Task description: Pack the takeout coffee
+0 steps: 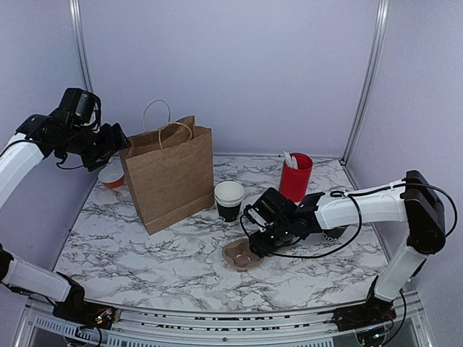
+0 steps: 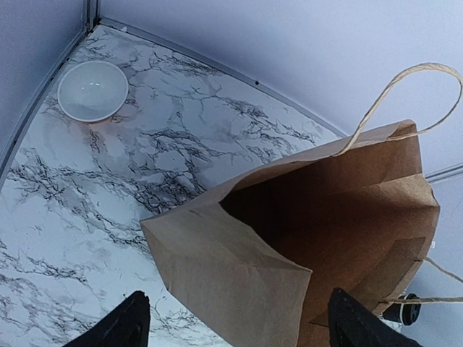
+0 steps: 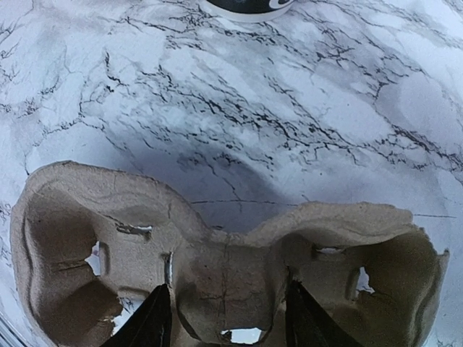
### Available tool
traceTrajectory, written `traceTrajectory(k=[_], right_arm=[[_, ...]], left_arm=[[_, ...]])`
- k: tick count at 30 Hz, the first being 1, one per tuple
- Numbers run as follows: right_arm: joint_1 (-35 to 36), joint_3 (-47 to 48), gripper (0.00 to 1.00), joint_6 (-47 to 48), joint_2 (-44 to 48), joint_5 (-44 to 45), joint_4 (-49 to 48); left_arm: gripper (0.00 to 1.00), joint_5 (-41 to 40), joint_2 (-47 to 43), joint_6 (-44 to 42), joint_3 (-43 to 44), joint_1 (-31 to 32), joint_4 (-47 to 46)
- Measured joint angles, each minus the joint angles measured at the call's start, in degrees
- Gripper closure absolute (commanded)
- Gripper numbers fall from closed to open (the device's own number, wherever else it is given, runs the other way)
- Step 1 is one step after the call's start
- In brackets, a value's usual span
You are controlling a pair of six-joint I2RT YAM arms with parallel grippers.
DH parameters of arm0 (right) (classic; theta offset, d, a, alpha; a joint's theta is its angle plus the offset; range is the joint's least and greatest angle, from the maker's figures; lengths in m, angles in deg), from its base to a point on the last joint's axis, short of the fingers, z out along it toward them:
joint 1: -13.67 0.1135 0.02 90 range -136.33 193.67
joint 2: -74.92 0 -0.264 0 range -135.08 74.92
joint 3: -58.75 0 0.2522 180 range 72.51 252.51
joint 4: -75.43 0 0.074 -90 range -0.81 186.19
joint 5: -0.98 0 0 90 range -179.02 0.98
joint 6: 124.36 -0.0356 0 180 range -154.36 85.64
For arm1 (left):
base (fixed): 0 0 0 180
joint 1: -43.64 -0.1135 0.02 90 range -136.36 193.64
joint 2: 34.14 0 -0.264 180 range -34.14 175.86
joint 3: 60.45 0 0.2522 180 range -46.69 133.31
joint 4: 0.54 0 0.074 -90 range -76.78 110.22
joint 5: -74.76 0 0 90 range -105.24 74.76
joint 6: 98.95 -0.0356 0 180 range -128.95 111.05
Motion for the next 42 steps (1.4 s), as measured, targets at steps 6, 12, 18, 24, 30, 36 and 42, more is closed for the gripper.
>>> traceTrajectory(k=[6, 12, 18, 24, 30, 36, 42], right_arm=[[0.0, -1.5, 0.47, 0.1, 1.2, 0.0, -0.7], [0.0, -2.1, 0.47, 0.1, 1.6, 0.0, -1.6], [0.0, -2.1, 0.47, 0.1, 2.6, 0.0, -1.6], [0.0, -2.4, 0.47, 0.1, 3.3, 0.0, -1.6], [0.0, -2.4, 0.47, 0.4, 3.3, 0.0, -1.6], [0.0, -2.4, 0.47, 0.9, 3.3, 0.0, -1.5], [0.0, -2.2, 0.44, 1.1, 3.2, 0.0, -1.2]], left_arm=[[0.18, -3.3, 5.4, 1.0, 4.9, 2.6, 2.6], [0.28, -5.3, 9.6, 1.1, 8.0, 3.7, 4.2], [0.41, -7.0, 10.7, 0.5, 8.0, 3.8, 8.5], [0.55, -9.5, 8.6, 0.3, 7.0, 3.7, 12.3], [0.81, -10.9, 4.5, 0.3, 3.5, 2.8, 14.3], [1.00, -11.1, 4.3, 0.1, 3.1, 2.5, 14.9], [1.00, -9.8, 5.0, -0.3, 4.7, 2.3, 15.8]])
